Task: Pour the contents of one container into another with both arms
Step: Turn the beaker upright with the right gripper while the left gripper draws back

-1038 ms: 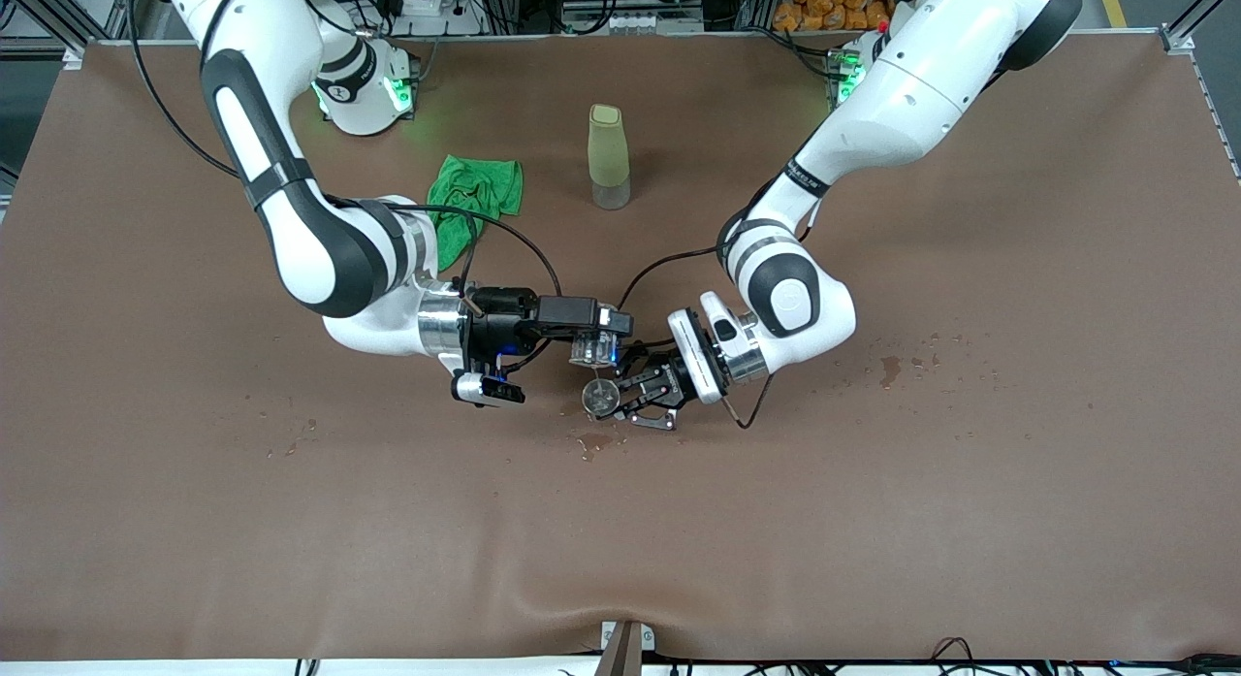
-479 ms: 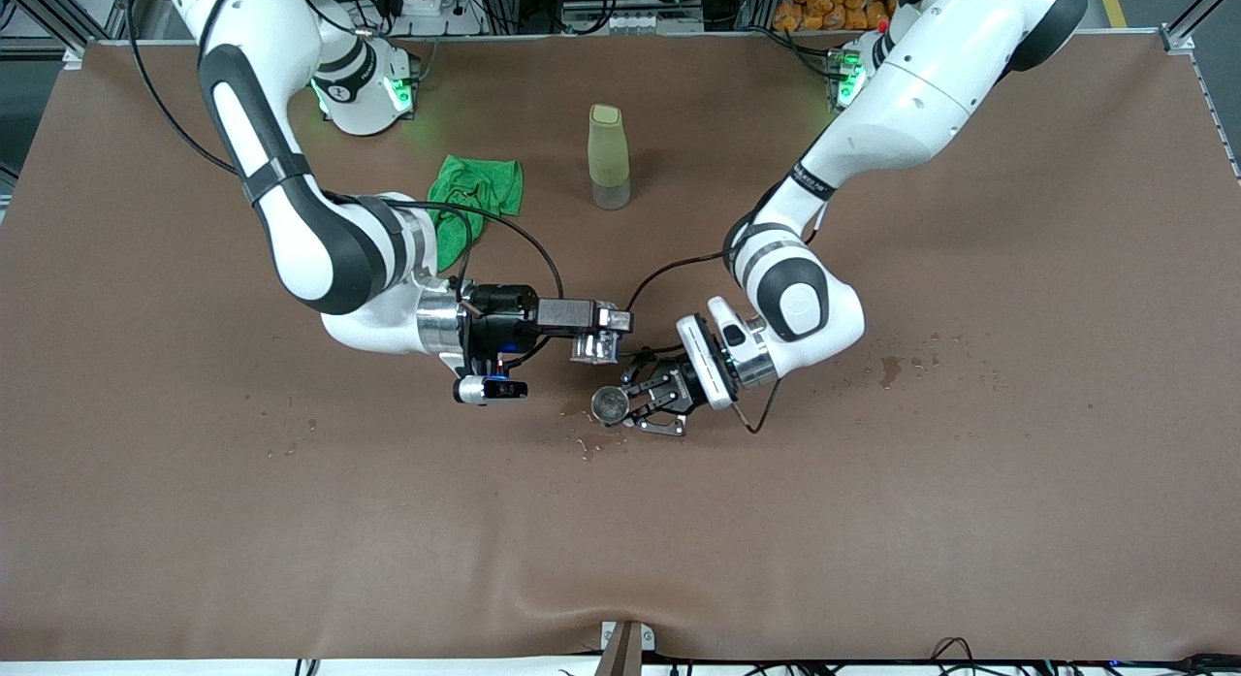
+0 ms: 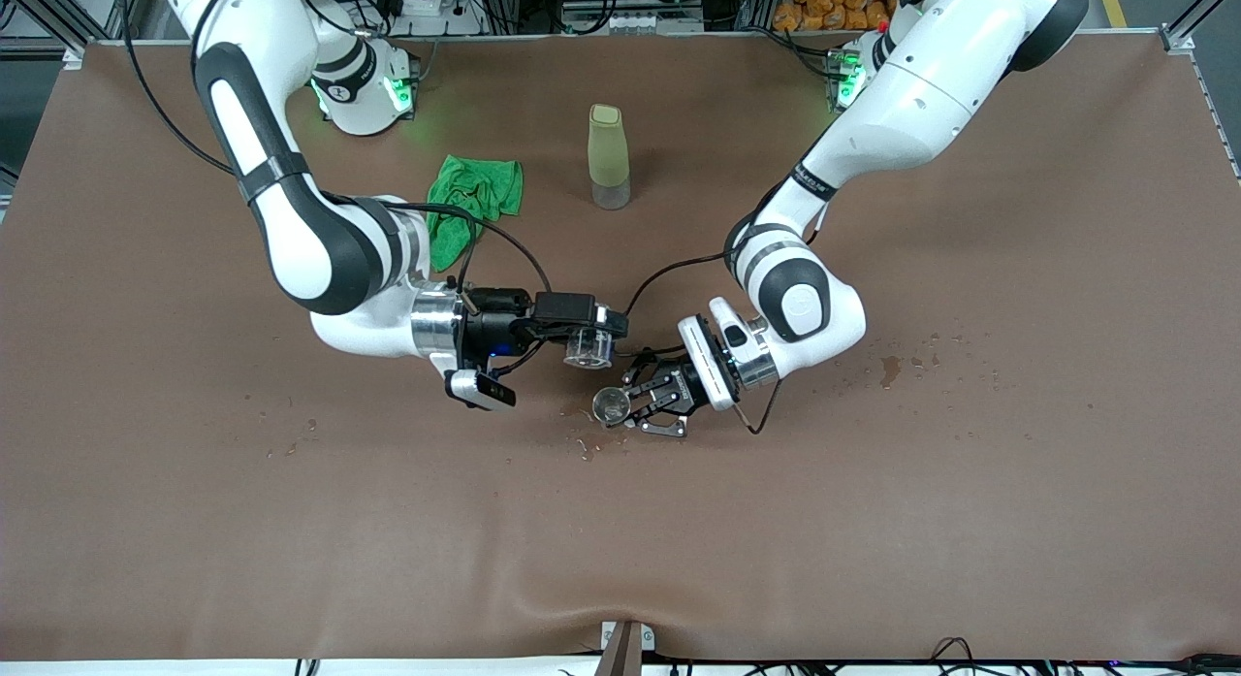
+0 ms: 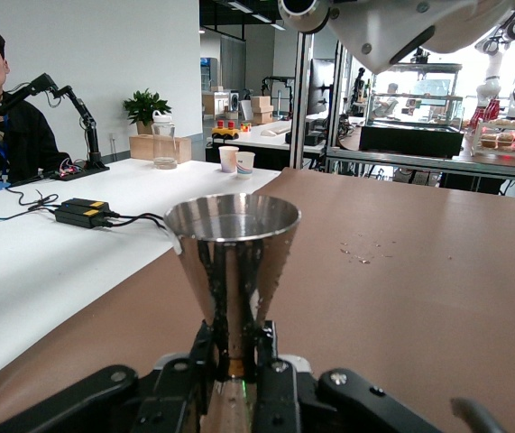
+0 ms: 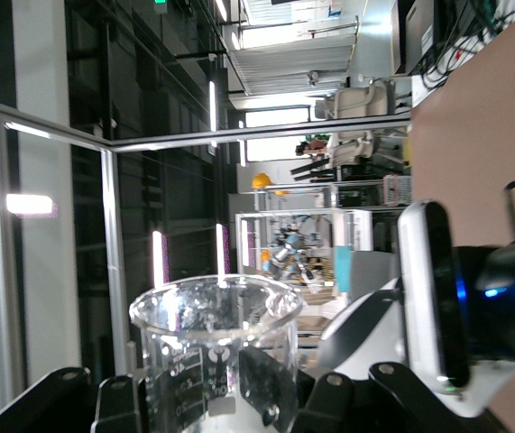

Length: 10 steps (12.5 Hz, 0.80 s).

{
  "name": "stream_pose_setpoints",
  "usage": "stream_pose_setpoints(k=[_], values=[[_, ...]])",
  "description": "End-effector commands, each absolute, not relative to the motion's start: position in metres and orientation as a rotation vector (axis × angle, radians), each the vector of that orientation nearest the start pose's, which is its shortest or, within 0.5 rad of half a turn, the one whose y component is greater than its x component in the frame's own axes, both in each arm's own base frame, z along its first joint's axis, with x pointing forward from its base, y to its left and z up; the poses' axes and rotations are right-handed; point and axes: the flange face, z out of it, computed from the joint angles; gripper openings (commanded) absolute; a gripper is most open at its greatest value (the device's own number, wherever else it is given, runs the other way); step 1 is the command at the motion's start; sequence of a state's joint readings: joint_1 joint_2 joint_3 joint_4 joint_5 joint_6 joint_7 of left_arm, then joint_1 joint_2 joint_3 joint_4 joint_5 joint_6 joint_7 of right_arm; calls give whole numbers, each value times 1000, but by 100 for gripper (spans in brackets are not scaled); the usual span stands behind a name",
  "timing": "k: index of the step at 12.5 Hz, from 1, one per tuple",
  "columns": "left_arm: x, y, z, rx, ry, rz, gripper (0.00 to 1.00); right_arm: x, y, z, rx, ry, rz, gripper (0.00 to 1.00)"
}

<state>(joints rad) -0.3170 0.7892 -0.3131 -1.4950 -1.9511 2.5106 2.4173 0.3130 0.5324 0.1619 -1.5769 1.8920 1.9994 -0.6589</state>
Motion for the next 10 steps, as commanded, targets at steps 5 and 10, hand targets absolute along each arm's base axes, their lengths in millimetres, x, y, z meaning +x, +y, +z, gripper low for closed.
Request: stream_pose_setpoints(k=[5, 10], values=[[646, -302, 225, 1590, -980, 1361, 0, 665, 274, 418, -1703, -204, -259, 0], [661, -155, 194, 1501, -1106, 1328, 0, 689, 187, 374, -1797, -458, -455, 0]])
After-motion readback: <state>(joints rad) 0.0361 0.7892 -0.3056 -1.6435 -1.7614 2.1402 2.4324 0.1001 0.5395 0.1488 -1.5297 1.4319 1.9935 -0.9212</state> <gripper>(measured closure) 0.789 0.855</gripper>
